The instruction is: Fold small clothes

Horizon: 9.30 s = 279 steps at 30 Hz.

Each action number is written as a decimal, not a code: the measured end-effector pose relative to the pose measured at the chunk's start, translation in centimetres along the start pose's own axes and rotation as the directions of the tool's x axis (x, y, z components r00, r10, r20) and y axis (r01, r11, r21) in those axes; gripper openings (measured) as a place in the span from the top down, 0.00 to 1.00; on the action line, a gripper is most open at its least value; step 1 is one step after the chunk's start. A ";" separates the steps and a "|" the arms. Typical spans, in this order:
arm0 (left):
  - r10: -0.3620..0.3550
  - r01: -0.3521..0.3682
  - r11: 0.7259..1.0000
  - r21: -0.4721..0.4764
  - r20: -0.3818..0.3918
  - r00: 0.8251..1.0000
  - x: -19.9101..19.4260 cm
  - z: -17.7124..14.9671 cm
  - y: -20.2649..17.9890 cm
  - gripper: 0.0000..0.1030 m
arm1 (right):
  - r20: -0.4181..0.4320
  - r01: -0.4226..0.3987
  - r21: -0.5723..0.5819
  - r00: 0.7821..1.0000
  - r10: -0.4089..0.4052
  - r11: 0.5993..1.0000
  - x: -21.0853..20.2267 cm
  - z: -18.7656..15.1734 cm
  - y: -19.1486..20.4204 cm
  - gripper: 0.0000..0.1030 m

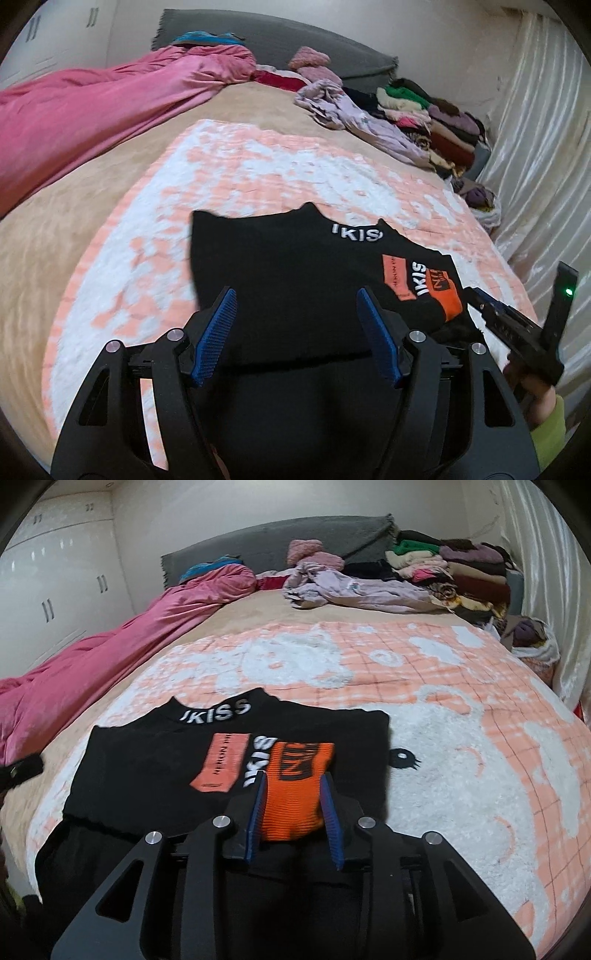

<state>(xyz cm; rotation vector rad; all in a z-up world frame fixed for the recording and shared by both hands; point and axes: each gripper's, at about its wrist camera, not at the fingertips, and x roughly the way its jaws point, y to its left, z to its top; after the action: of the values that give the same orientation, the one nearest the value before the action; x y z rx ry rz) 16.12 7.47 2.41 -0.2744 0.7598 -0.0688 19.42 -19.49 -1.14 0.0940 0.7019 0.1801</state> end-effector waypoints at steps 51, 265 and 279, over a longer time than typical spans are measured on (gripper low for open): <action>0.074 -0.069 0.992 0.103 -0.047 0.996 6.0 -3.1 2.1 0.17 | -0.109 0.046 -0.026 0.993 -0.049 0.999 4.0 -1.0 2.9 0.25; -0.083 0.078 0.987 -0.140 -0.037 0.996 -2.2 -4.1 9.0 0.63 | 0.026 -0.026 0.176 0.999 0.021 0.984 -7.2 -4.2 -9.5 0.63; -0.100 0.091 0.991 -0.098 -0.097 0.990 -4.4 -7.6 8.6 0.41 | -0.046 -0.052 0.129 0.997 0.058 0.990 -9.1 -7.0 -7.6 0.60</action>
<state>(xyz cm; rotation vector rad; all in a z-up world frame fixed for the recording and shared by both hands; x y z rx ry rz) 7.34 14.76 -2.19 -0.3992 0.8521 -0.1387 9.04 -28.53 -1.83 0.2324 0.7605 0.1904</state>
